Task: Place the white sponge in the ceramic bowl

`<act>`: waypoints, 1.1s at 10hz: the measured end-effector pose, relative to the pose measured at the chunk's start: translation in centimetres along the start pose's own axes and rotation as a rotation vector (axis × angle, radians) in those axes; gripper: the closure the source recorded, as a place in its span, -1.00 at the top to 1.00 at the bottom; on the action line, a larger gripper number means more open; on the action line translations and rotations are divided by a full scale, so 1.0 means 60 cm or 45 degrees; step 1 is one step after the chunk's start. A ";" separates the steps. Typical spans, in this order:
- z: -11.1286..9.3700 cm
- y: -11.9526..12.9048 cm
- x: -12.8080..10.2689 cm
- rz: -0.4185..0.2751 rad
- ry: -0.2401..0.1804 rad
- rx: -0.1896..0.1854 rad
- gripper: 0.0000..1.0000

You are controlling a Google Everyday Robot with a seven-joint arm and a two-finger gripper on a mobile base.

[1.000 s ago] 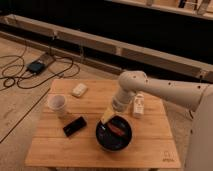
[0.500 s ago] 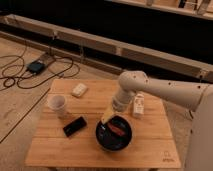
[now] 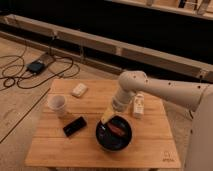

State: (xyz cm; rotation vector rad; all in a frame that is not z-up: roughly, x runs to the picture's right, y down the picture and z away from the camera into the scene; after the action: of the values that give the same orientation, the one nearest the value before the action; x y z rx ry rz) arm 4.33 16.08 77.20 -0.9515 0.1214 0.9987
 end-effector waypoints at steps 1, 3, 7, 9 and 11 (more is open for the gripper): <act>0.000 0.000 0.000 0.000 0.000 0.000 0.60; 0.000 0.000 0.000 0.000 0.000 0.000 0.60; 0.000 0.000 0.000 0.000 0.000 0.000 0.60; 0.000 0.000 0.000 0.000 0.000 0.000 0.60; -0.002 -0.003 -0.006 -0.002 -0.006 0.003 0.60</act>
State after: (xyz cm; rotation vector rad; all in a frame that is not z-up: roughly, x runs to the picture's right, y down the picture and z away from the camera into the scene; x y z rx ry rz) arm 4.29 15.74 77.42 -0.9467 0.1182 0.9990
